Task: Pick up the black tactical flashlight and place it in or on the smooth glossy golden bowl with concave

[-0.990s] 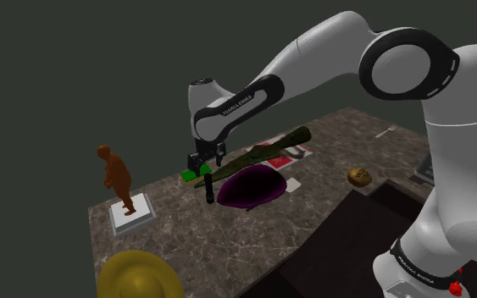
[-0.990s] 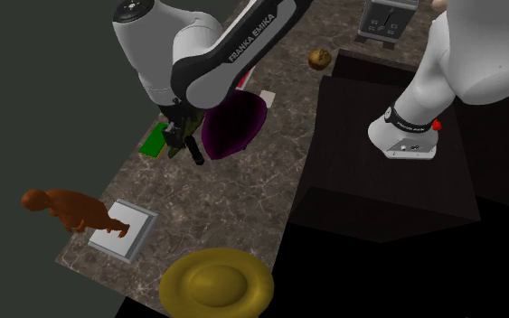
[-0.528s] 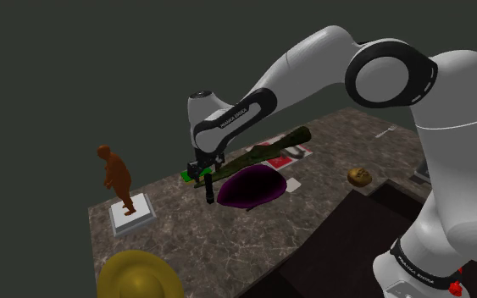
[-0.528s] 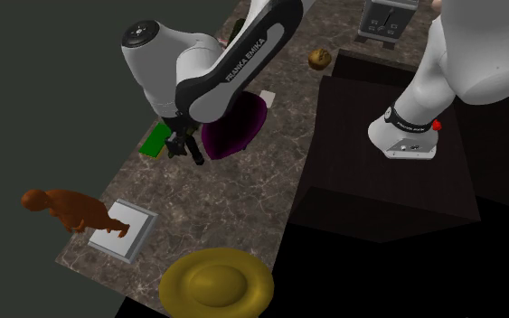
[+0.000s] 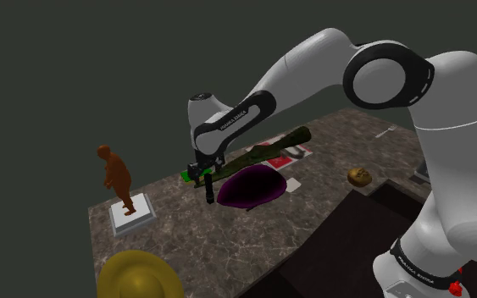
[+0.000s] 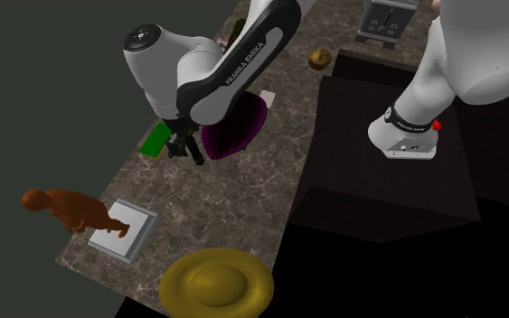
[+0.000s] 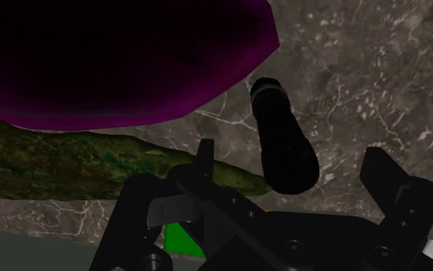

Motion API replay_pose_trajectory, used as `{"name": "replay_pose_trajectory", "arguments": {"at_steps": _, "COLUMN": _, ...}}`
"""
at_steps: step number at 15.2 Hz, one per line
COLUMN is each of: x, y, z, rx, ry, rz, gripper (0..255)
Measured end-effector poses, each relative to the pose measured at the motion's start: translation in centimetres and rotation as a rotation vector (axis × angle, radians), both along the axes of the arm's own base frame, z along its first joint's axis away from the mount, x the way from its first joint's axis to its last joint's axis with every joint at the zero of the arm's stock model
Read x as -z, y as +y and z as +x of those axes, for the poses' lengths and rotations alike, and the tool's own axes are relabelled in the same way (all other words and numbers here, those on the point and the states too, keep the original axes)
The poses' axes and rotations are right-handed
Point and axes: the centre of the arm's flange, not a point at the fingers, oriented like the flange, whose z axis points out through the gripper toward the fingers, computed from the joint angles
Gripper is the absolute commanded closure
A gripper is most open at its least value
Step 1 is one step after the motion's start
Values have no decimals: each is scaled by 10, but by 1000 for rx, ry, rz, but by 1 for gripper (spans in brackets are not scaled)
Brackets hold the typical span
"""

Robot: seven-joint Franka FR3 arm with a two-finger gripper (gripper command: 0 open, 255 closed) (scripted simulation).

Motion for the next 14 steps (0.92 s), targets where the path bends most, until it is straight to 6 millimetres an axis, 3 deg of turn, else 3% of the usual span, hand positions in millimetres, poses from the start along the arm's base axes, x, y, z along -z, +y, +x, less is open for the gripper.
{"name": "replay_pose_trajectory", "arguments": {"at_steps": 10, "x": 0, "y": 0, "z": 0, "rx": 0, "ry": -1, "rz": 0, "gripper": 255}}
{"name": "replay_pose_trajectory", "arguments": {"at_steps": 14, "x": -15, "y": 0, "z": 0, "rx": 0, "ry": 0, "rz": 0, "gripper": 255}}
